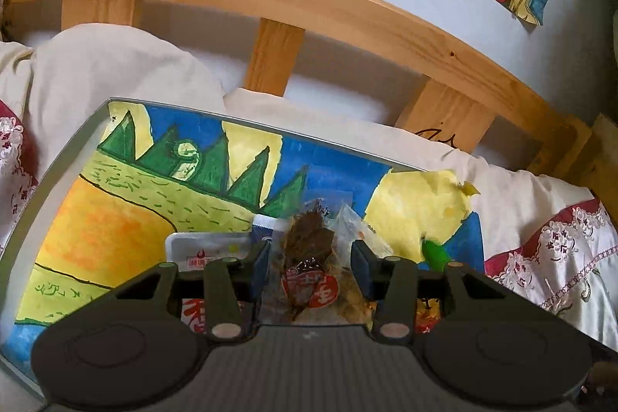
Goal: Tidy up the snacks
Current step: 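Lower the green stick into the tray with the right tool while the left tool lowers the candy, then open both tools to release the snacks and withdraw from the tray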
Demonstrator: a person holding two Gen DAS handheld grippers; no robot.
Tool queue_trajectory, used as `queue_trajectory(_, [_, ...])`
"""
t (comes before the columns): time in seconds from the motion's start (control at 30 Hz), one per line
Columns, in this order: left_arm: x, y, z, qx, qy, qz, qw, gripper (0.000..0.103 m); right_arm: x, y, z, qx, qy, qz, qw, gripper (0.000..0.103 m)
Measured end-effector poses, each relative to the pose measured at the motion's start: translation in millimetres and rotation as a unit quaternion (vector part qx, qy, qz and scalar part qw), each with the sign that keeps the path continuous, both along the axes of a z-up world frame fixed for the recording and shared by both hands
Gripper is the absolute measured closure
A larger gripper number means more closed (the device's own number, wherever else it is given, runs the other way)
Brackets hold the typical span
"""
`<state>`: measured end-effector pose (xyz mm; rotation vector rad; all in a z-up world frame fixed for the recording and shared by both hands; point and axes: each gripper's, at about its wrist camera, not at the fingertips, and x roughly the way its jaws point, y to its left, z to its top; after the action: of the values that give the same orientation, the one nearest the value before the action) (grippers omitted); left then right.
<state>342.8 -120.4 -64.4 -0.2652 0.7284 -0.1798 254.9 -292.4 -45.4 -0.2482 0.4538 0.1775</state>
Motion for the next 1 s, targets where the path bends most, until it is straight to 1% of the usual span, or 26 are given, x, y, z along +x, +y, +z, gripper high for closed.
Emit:
queue_trajectory(0.17, [-0.3, -1.7, -1.3, 0.003, 0.001, -0.005, 1.0000, 0.052, -0.3, 0.3, 0.0, -0.002, -0.002, 0.001, 1.000, 0.084])
queue_trajectory(0.23, [-0.9, -1.9, -1.5, 0.004, 0.001, -0.004, 1.0000, 0.052, -0.2, 0.1, -0.3, -0.002, -0.002, -0.001, 1.000, 0.081])
queue_trajectory(0.3, [-3.0, -1.0, -0.8, 0.005, -0.003, 0.004, 1.0000, 0.045, -0.5, -0.8, 0.5, 0.000, -0.004, -0.003, 1.000, 0.078])
queue_trajectory(0.37, [-5.3, 0.8, 0.6, 0.004, -0.009, 0.012, 0.9999, 0.032, -0.5, -1.4, 1.0, 0.001, -0.006, -0.006, 1.000, 0.073])
queue_trajectory(0.4, [-6.6, 2.2, 1.7, 0.003, -0.012, 0.016, 0.9998, 0.030, -0.7, -1.8, 1.4, 0.002, -0.007, -0.008, 1.000, 0.070])
queue_trajectory(0.47, [-10.3, 5.3, 3.8, 0.000, -0.019, 0.023, 0.9995, 0.022, -1.1, -2.5, 2.5, 0.005, -0.010, -0.011, 1.000, 0.067])
queue_trajectory(0.63, [-21.3, 14.0, 13.6, -0.002, -0.028, 0.031, 0.9991, 0.015, -4.9, -3.6, 7.1, 0.012, -0.023, -0.017, 1.000, 0.050])
queue_trajectory(0.77, [-38.5, 25.5, 26.6, -0.002, -0.051, 0.043, 0.9978, 0.006, -9.7, -4.1, 15.4, 0.026, -0.037, -0.020, 0.999, 0.044])
queue_trajectory(0.83, [-48.2, 33.1, 34.1, -0.002, -0.062, 0.051, 0.9968, 0.004, -14.7, -3.9, 22.5, 0.038, -0.047, -0.021, 0.998, 0.033])
queue_trajectory(1.0, [-71.1, 54.8, 52.6, -0.002, -0.076, 0.072, 0.9945, 0.001, -32.3, 0.9, 42.3, 0.054, -0.077, -0.015, 0.995, 0.018])
